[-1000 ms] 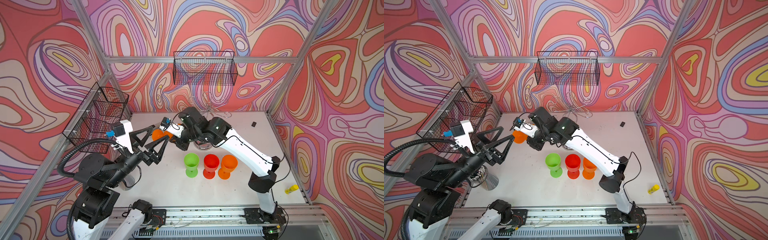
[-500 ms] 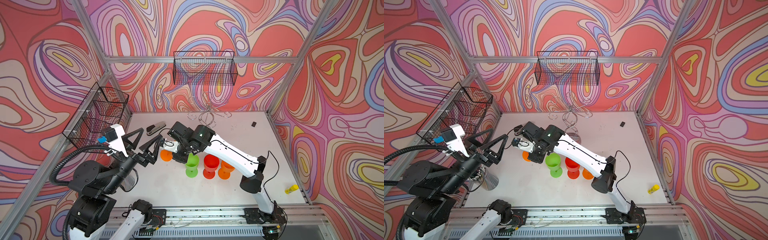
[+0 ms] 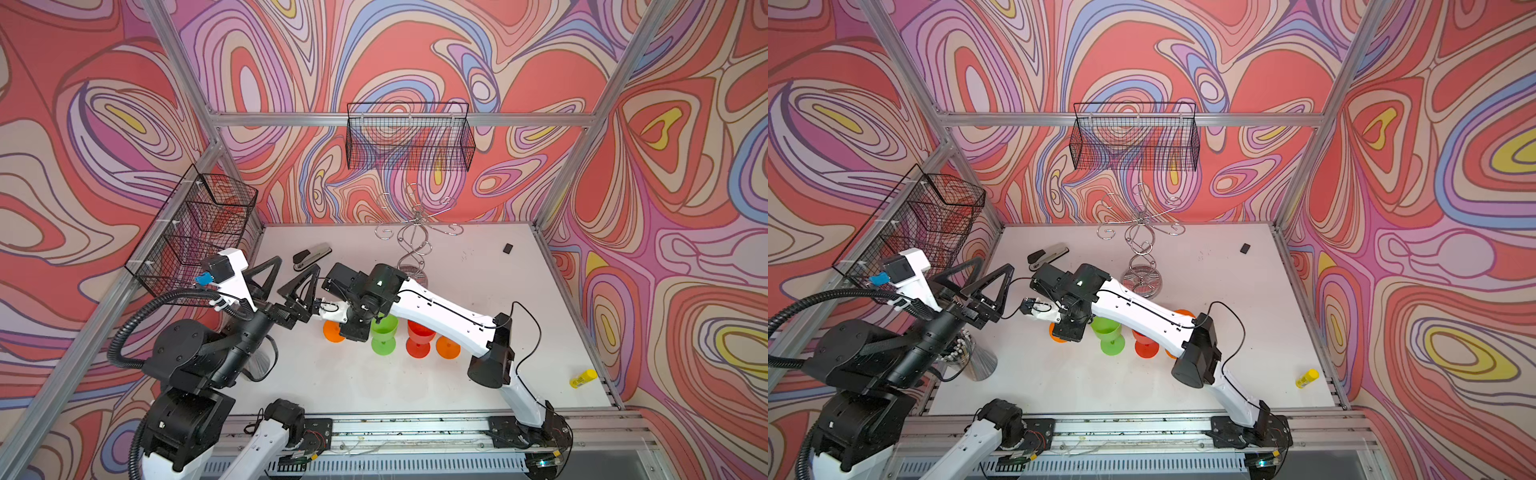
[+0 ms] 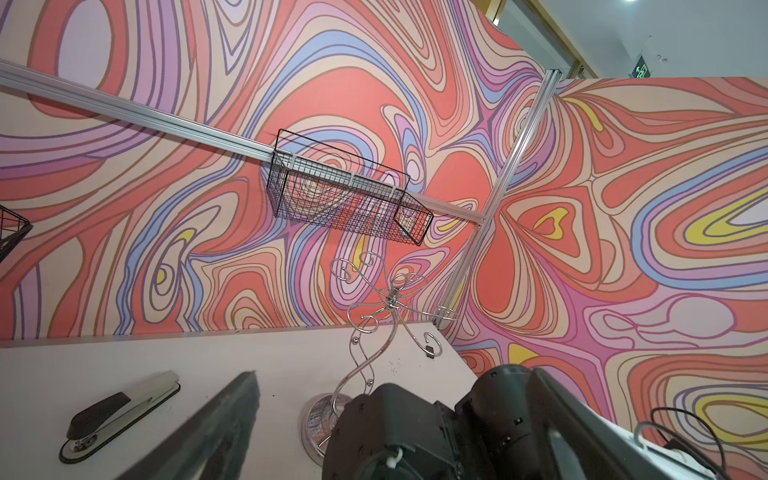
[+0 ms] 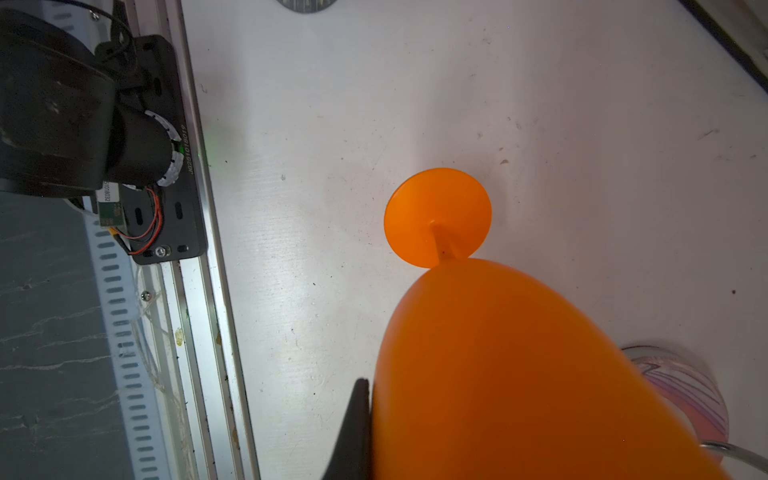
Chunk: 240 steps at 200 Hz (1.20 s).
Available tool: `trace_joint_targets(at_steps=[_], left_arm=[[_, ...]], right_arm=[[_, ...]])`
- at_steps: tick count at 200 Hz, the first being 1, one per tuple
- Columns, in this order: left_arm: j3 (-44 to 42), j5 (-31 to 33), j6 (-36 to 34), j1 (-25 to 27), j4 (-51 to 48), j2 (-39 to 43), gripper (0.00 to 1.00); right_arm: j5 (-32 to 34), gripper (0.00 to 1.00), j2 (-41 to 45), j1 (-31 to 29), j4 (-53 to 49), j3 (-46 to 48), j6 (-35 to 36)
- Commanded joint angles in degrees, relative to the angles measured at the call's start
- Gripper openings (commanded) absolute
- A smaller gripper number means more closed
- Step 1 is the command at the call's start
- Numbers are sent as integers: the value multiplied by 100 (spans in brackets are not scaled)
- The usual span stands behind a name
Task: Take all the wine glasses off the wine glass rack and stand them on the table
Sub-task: 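Carry the orange glass down beside the green glass with the right gripper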
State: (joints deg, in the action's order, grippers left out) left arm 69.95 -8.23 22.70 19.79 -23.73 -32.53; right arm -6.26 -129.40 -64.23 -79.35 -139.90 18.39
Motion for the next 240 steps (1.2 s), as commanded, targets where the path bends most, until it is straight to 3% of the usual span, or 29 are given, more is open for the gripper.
trace_joint_targets(at_steps=[1,135,205,240], left_arm=[[-50,218,-20,-22,51,114,98],[-79,181,76,-26,158,90,97],[-122,106,90,-24,189,59,97],[-139,97,87,-19,206,63,96]], right_arm=[[76,0,-222,-103,-107,-55,56],[1278,0,-498,-476,-273,252,222],[1174,0,-518,-521,-194,219,294],[1144,17,-541,-524,-221,190,309]])
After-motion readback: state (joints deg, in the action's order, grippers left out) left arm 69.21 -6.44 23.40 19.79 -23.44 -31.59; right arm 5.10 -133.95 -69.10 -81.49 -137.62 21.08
